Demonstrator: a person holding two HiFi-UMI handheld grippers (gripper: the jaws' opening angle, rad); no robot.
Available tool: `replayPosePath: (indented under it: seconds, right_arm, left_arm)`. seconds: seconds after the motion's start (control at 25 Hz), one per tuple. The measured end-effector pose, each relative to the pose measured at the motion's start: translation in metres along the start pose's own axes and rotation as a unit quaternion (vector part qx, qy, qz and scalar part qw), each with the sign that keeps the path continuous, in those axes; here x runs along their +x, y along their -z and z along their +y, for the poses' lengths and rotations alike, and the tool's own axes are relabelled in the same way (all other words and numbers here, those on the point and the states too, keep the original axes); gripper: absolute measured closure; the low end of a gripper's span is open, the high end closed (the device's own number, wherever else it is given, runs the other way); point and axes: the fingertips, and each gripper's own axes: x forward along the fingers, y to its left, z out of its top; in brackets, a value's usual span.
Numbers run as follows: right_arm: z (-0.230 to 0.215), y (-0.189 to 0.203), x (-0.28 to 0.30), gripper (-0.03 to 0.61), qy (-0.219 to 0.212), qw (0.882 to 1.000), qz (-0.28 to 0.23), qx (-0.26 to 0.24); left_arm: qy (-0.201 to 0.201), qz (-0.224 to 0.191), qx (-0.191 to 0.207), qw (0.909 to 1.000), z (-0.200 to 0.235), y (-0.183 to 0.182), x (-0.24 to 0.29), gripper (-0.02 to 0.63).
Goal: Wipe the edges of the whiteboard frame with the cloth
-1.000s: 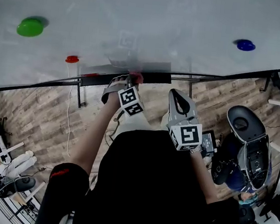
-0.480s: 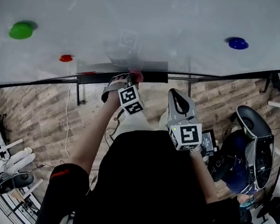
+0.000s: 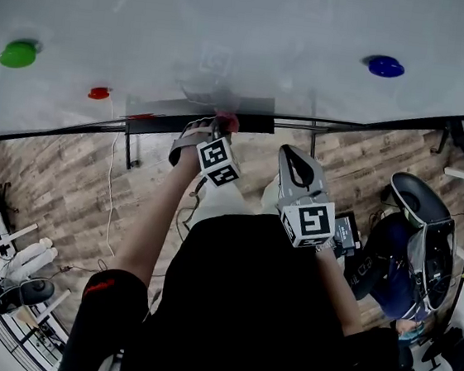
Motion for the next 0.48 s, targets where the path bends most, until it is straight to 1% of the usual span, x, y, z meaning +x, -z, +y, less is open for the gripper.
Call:
replayPosePath:
  seconds: [0.08,0.24,0.48]
  right_arm:
    - [-0.003,0.001,0.0,0.577,-0.003,1.0,0.001,-0.001]
    - [-0.02,-0.002,-0.001,0.577,-0.005,1.0,0.005,0.0]
    - [-0.03,-0.002,-0.002,0.577,-0.007,1.0,0.006,0.002]
  left_arm:
    - [0.001,0.001,0.0,1.0,-0.001,-0.004,0.002,0.571]
    - [0.001,0.001,0.001,1.0,0.004,-0.022,0.006,0.571]
    - [0.002,0.003,-0.001,1.0,0.002,-0.03,0.007,0.571]
